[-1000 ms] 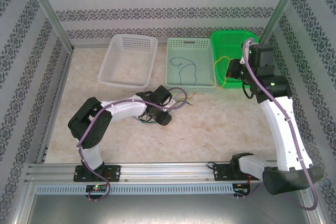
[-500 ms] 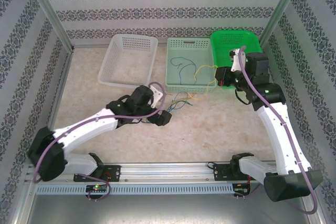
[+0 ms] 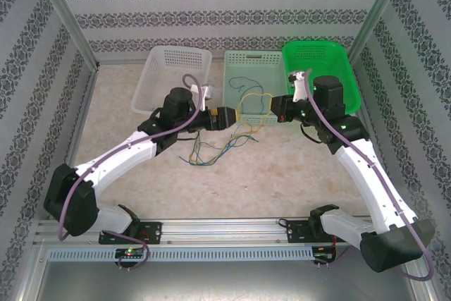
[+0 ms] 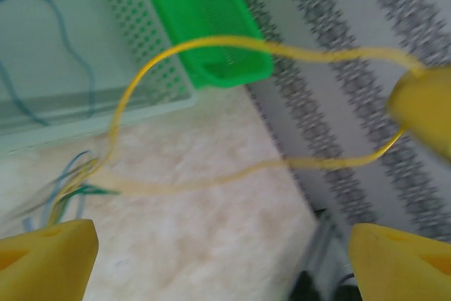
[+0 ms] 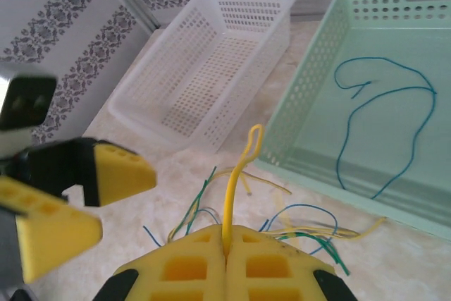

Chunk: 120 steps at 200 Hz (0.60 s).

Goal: Untangle the cables

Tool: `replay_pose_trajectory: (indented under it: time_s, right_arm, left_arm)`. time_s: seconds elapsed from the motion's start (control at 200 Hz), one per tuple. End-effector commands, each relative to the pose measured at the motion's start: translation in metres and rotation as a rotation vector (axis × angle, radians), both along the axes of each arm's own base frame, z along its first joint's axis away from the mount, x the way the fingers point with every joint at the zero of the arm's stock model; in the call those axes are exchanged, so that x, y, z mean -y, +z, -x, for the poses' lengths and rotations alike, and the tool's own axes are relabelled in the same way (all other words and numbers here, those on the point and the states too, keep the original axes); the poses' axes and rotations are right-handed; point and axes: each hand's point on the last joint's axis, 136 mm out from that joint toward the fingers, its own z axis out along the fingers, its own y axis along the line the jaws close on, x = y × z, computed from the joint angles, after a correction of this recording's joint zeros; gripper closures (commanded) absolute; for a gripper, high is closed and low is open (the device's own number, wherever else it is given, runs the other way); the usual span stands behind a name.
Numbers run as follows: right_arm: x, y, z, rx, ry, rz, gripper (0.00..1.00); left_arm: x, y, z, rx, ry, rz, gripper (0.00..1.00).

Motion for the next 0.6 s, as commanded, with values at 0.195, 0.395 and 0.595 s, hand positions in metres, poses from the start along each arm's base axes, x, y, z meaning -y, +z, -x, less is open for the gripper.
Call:
replay_pose_trajectory:
  time_s: [0.195, 0.395, 0.595]
  right_arm:
    - [-0.005, -0.001, -0.009, 0.076, -0.067, 0.056, 1.0]
    - [-0.025, 0.002, -0.007, 0.102, -0.022, 0.044, 1.0]
    - [-0.036, 0.0, -0.007, 0.096, 0.01, 0.043, 1.0]
  left_arm:
    - [0.032, 0.065, 0.005, -0.095, -0.157, 0.338, 0.09]
    - [0.039, 0.055, -0.006, -0.146, -0.146, 0.352, 0.09]
    - [0.047, 0.051, -0.016, -0.175, -0.139, 0.354, 0.1]
